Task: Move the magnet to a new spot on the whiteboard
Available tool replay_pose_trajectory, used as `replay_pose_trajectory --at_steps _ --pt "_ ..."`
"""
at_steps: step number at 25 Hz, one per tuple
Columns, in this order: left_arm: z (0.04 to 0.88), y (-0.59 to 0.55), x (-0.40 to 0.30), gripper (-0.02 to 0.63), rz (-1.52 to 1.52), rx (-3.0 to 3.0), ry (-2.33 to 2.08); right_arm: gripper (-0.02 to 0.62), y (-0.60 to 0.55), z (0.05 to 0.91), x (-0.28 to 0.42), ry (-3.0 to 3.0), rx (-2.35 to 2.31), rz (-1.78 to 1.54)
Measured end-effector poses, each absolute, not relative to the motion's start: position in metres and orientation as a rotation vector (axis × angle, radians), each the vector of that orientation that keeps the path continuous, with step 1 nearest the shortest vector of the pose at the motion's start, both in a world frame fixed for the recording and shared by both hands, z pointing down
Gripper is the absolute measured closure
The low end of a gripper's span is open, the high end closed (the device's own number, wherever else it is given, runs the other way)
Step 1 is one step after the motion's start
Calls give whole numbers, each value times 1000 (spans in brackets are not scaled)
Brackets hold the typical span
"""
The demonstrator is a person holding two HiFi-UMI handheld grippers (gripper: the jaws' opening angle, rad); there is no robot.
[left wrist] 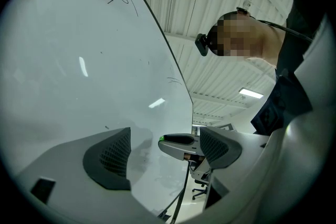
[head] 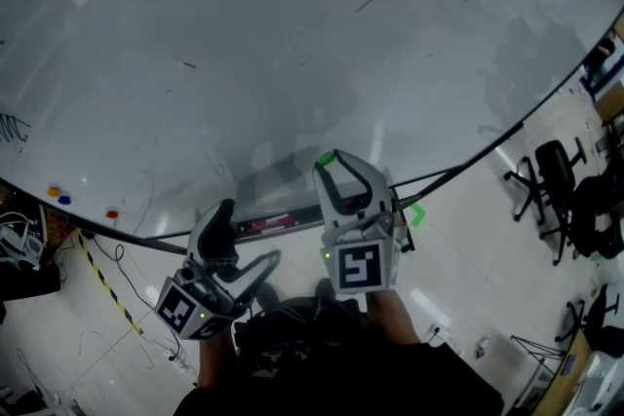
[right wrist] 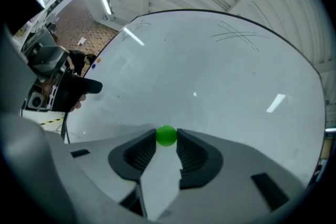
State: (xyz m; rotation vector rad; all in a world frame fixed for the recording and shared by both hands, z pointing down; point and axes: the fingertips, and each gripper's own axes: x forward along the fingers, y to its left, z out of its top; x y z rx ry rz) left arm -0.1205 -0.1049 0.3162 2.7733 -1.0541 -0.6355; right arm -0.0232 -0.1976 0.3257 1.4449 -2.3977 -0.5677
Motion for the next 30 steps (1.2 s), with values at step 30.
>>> replay_pose_trajectory --at_steps 30 --pt "315 -103 -130 199 -641 2779 -1053 442 -215 339 -33 -2103 1471 -757"
